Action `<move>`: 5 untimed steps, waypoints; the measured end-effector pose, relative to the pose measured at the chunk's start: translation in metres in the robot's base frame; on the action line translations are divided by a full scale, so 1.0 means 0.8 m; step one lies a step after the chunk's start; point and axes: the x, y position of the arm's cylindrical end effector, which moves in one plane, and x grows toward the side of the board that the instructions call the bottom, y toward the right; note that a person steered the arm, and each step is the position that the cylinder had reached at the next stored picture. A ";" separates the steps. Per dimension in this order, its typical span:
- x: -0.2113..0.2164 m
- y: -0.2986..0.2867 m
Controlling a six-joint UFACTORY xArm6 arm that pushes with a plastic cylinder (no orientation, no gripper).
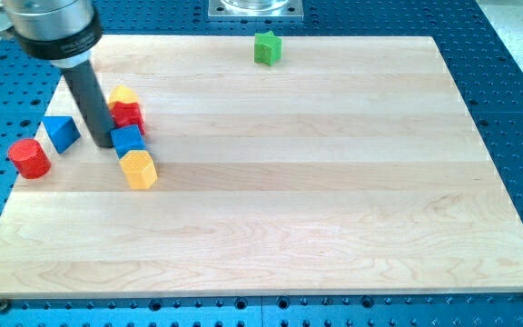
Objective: Move the red star vertical to the cube
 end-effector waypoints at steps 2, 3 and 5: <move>0.024 0.037; -0.022 0.031; -0.100 -0.002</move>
